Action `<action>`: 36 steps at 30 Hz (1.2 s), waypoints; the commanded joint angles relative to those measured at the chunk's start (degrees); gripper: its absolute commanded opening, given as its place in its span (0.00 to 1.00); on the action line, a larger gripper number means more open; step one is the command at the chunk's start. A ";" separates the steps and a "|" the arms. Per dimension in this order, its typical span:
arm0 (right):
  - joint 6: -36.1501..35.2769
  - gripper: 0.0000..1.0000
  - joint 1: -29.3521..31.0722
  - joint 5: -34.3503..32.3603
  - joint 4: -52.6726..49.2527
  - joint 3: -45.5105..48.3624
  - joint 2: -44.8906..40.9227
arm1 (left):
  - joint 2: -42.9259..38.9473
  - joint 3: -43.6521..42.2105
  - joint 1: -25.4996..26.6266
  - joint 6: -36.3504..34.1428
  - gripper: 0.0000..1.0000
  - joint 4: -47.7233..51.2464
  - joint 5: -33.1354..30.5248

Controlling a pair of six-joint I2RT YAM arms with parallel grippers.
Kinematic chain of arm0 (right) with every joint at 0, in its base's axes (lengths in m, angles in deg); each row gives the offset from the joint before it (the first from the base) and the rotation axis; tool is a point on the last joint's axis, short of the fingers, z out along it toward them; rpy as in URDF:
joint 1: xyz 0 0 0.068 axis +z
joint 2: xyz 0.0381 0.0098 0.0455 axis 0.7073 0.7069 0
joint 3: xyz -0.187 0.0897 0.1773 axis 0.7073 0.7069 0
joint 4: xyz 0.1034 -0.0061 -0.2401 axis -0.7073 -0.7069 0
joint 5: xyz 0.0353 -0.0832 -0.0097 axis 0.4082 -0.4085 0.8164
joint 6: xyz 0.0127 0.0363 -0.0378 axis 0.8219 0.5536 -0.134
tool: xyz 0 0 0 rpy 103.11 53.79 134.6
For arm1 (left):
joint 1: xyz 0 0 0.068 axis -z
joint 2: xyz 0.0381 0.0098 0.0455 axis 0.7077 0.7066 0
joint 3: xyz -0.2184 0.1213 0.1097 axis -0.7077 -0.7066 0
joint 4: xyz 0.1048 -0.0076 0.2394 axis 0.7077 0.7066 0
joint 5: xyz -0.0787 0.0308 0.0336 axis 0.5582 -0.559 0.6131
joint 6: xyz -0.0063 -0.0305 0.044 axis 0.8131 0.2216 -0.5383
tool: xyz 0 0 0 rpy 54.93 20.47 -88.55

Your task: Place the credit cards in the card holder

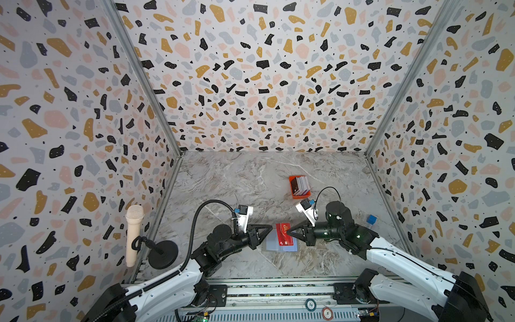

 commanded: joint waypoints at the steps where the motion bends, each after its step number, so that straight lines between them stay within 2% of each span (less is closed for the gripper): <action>1: 6.62 0.00 0.79 -11.03 4.56 2.90 -2.67 | 3.11 -0.72 -0.28 -1.29 0.10 6.11 -7.82; 4: 10.00 0.00 2.01 -14.65 8.33 6.01 -2.97 | 8.77 -0.78 -0.10 -1.03 0.00 7.01 -9.10; 13: 14.56 0.00 4.32 -20.34 14.66 10.40 1.65 | 20.32 -1.75 4.76 1.36 0.00 0.58 -10.12; 25: 14.59 0.00 3.97 -19.65 23.56 12.59 12.44 | 23.18 -2.00 5.54 3.02 0.00 -0.09 -8.71; 36: 15.75 0.00 2.80 -18.10 28.93 13.16 17.70 | 24.11 -3.74 6.28 5.82 0.00 -1.81 -6.74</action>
